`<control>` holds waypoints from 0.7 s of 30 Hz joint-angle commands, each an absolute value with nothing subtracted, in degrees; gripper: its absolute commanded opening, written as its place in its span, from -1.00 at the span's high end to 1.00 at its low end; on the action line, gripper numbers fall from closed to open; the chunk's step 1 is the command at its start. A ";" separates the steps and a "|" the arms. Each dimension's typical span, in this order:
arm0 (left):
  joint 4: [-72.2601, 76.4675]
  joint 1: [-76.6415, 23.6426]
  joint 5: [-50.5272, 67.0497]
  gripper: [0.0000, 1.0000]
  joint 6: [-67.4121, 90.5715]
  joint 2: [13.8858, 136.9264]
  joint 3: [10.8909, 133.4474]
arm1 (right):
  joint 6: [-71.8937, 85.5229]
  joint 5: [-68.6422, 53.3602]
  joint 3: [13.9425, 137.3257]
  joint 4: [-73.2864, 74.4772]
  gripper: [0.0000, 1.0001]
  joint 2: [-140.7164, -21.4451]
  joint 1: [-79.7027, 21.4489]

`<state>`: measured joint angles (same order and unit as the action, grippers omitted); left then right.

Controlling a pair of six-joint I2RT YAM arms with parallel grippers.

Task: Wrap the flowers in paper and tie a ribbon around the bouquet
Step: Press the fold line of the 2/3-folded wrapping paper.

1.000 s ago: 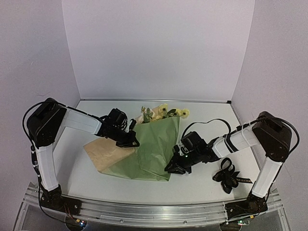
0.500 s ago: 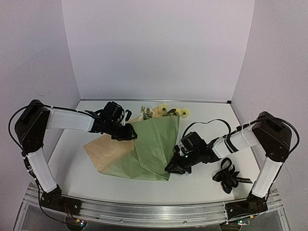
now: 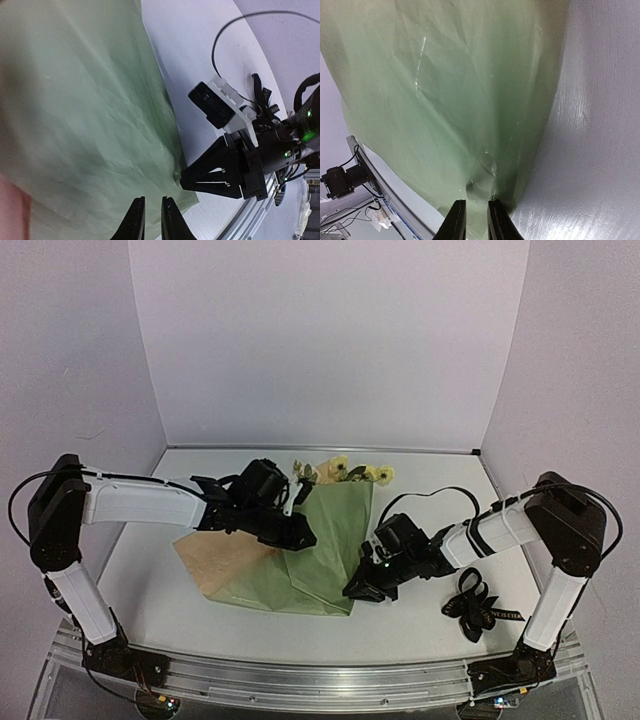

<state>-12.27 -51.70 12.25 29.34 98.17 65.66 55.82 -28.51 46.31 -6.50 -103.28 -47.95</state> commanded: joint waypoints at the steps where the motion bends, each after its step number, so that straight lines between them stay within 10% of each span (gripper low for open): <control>1: -6.45 -53.09 21.39 0.78 29.78 102.79 63.42 | 55.54 -26.01 47.13 -2.74 0.63 -102.59 -48.71; 21: -5.14 -53.26 19.48 1.00 33.73 110.61 59.25 | 54.93 -28.89 48.61 1.39 0.59 -99.75 -53.53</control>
